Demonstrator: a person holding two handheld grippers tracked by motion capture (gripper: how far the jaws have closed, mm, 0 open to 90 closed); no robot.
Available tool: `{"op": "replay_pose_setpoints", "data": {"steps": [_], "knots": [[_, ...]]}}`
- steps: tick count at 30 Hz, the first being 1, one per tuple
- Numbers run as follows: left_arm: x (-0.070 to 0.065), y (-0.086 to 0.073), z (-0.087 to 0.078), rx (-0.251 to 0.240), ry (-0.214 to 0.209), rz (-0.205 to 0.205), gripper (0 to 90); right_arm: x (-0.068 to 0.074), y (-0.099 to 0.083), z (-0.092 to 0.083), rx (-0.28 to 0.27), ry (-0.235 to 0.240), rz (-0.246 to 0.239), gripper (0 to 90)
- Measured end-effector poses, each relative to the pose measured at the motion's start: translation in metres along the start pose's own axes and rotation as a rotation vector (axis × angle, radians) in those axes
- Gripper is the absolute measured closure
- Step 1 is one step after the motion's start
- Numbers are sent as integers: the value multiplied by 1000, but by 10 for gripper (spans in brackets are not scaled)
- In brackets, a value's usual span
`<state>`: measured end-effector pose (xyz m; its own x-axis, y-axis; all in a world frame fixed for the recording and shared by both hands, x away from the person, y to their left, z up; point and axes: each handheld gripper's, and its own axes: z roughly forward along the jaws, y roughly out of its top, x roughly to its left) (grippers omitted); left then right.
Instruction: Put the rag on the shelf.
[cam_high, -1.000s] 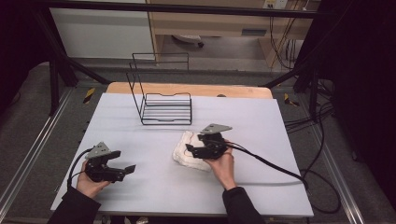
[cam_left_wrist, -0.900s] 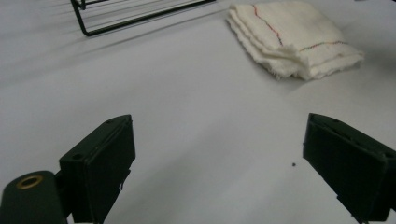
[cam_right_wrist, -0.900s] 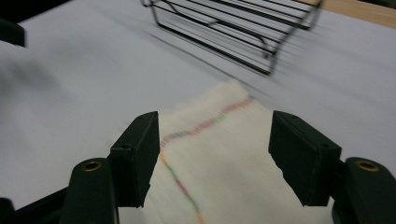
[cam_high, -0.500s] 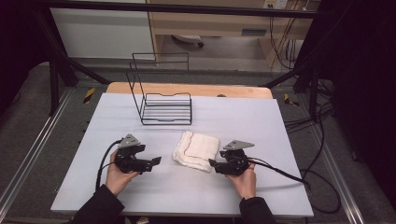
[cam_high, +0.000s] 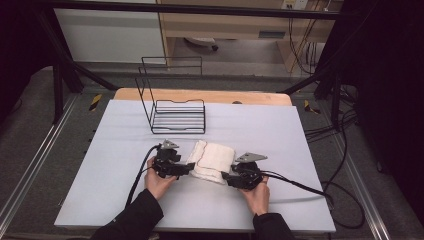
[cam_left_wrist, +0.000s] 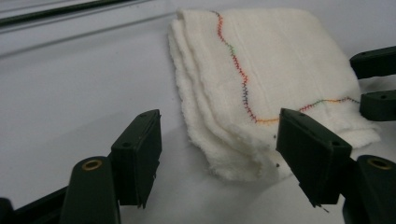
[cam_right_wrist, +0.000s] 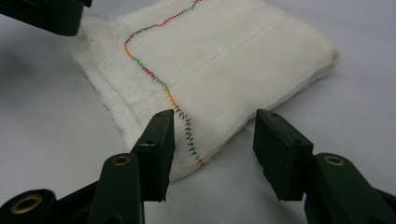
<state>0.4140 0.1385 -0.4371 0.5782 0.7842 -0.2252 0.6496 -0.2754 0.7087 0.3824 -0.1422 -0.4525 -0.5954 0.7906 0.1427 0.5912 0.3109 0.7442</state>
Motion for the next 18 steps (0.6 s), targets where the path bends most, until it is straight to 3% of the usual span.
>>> {"op": "replay_pose_setpoints", "data": {"steps": [4,8,13,14,16,18], "knots": [[-2,-3,7,29,24,-2,361,0,1,-1,-10,-5,-3,499],[-5,-7,10,32,11,-8,484,0,1,1,-9,-6,5,508],[-8,-10,12,20,5,-36,548,0,0,4,-2,5,28,559],[-9,-10,12,22,-4,-43,614,1,-1,5,0,14,39,603],[-10,-10,12,22,1,-47,634,1,-1,5,0,21,48,630],[-10,-11,12,21,-11,-68,727,2,0,5,7,41,74,722]]}}
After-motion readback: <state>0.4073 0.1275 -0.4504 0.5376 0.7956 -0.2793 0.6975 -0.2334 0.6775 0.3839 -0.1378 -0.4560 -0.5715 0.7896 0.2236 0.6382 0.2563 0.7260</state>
